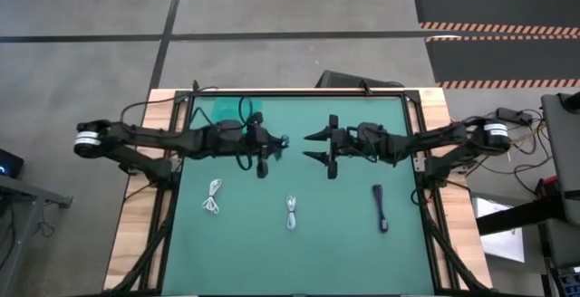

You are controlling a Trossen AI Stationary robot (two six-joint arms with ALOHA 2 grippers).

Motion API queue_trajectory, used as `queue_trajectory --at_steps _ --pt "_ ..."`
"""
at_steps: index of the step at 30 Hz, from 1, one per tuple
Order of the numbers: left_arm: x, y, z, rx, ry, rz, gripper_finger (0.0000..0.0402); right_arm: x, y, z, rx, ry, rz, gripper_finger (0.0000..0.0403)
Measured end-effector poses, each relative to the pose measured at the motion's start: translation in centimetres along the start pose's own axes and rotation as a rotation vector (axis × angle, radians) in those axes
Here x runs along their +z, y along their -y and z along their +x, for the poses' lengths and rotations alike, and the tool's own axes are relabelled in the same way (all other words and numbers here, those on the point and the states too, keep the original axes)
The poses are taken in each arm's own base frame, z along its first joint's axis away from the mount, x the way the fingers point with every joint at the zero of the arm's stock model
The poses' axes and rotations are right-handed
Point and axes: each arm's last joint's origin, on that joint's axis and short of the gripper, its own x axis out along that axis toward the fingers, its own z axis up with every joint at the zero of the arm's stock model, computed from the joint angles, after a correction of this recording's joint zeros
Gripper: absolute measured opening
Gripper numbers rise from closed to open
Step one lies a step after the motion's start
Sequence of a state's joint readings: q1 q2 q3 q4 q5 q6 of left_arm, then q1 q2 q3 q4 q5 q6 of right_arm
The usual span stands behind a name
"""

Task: Pick and place USB-C Cables
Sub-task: Put the blue USB cable into the blue bin

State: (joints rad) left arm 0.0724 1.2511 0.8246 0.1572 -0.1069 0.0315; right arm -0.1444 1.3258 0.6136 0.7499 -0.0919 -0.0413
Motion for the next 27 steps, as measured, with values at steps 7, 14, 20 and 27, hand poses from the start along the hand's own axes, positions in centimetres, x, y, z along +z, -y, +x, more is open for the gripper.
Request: queue_trajectory --at_steps 7,14,20,27 --pt "2.3 -0.8 -1.2 0.04 -0.27 0.053 0.0011 1.0 0.0 -1.4 -0.013 -0.058 -0.033 0.0215" --pt "3.9 -2.4 -1.5 0.061 -0.568 0.104 0.0011 1.4 -0.1 -1.9 -0.012 -0.058 -0.061 0.0215" --pt "4.3 -4.0 -1.0 0.008 -0.881 0.241 0.0011 1.3 -0.1 -2.1 -0.008 -0.09 -0.096 0.0215" --pt "3.1 -6.3 0.6 -0.119 -1.107 0.448 0.001 1.3 -0.1 -2.3 -0.004 -0.105 -0.144 0.0215"
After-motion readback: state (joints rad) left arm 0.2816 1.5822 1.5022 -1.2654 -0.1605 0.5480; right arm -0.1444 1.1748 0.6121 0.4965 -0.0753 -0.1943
